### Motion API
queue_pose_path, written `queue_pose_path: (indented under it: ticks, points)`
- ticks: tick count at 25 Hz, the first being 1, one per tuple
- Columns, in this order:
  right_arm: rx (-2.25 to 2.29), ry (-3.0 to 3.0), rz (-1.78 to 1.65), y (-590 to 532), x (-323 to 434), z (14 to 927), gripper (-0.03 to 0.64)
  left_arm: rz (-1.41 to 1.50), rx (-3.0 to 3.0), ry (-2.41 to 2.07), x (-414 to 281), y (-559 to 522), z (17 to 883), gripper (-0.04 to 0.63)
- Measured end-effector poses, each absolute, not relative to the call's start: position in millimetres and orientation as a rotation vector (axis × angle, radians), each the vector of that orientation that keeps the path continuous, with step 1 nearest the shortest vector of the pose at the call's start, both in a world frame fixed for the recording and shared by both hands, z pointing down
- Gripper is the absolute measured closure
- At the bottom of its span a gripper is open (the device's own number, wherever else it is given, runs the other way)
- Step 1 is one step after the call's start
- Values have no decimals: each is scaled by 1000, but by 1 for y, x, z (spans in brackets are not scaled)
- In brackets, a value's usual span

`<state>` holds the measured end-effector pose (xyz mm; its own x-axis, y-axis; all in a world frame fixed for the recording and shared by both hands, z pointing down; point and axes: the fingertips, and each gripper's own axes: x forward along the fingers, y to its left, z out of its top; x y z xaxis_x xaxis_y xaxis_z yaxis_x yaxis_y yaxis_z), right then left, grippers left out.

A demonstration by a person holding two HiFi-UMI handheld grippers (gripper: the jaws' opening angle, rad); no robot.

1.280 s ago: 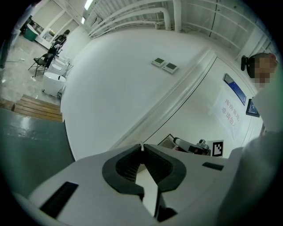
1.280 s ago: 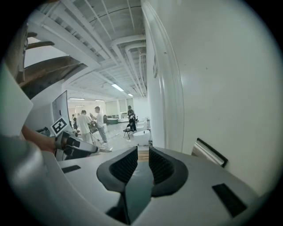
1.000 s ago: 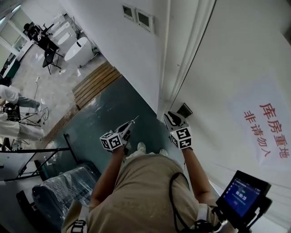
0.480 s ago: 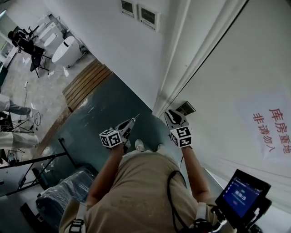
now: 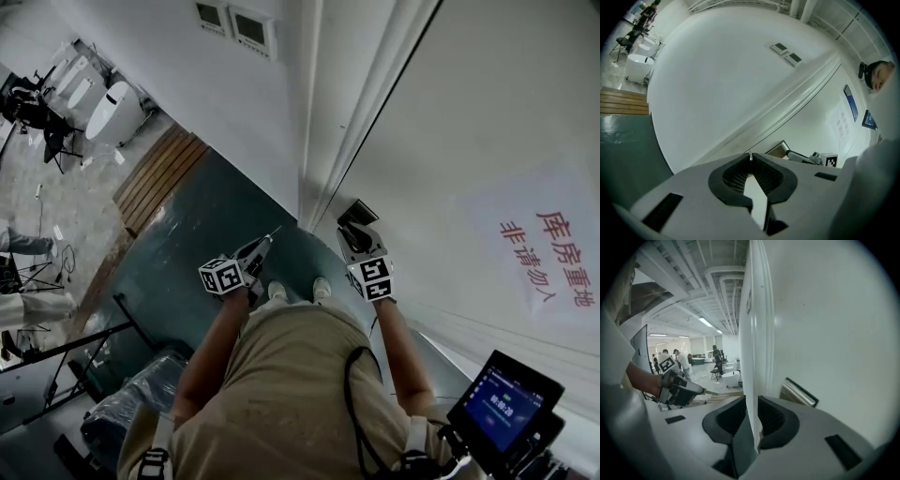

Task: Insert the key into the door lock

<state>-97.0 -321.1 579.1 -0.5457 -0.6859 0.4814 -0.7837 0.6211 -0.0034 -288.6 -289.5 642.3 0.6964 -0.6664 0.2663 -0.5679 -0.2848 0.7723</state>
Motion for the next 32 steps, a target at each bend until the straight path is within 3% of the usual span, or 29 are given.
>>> queue_pose_path:
  ticks: [18,32]
  points:
    - [1144,-2430,341,-317,-29,578,529,-183,1911,-857,-181,-309,666,561]
    - [1058,-2497,318,-293,-26,587,531,-403,1757,-771,-130,-294,711,561]
